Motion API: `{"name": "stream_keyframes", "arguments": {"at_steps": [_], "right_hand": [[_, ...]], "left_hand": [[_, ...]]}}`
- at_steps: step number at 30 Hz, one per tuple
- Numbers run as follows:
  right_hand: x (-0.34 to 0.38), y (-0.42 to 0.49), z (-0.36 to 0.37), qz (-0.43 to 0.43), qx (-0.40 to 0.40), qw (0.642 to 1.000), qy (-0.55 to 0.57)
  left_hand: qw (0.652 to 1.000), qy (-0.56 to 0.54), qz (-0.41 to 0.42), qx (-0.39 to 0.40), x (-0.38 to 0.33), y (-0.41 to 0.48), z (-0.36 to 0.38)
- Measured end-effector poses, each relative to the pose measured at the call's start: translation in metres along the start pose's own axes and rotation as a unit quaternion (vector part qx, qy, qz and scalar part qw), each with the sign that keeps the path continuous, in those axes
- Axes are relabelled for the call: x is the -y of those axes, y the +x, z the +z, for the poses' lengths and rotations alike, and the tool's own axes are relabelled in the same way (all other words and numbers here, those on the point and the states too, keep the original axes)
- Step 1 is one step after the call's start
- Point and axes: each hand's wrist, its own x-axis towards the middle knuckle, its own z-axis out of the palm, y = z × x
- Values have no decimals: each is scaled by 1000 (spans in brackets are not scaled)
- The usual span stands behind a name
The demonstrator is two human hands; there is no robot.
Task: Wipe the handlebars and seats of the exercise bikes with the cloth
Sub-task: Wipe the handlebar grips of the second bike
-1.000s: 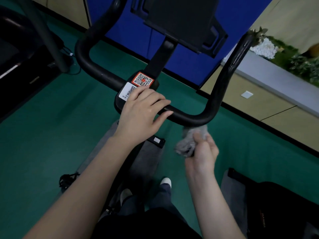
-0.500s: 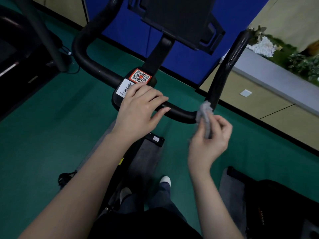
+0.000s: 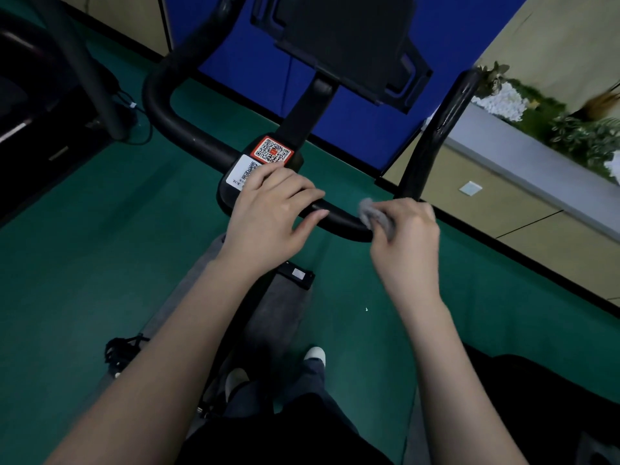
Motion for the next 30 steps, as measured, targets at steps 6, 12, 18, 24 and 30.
{"name": "stream_keyframes", "arguments": {"at_steps": [6, 12, 18, 24, 30], "right_hand": [[23, 48, 1, 2, 215, 976, -40], [10, 59, -11, -14, 313, 946, -78], [15, 79, -6, -46, 403, 909, -100], [14, 103, -15, -67, 517, 832, -189], [9, 103, -17, -121, 481, 830, -257]], "left_hand": [[1000, -1, 1, 5, -1, 1, -1], [1000, -4, 0, 11, -1, -1, -2], [1000, 0, 1, 6, 1, -1, -1], [1000, -2, 2, 3, 1, -2, 0], [1000, -4, 7, 5, 2, -2, -1]]}}
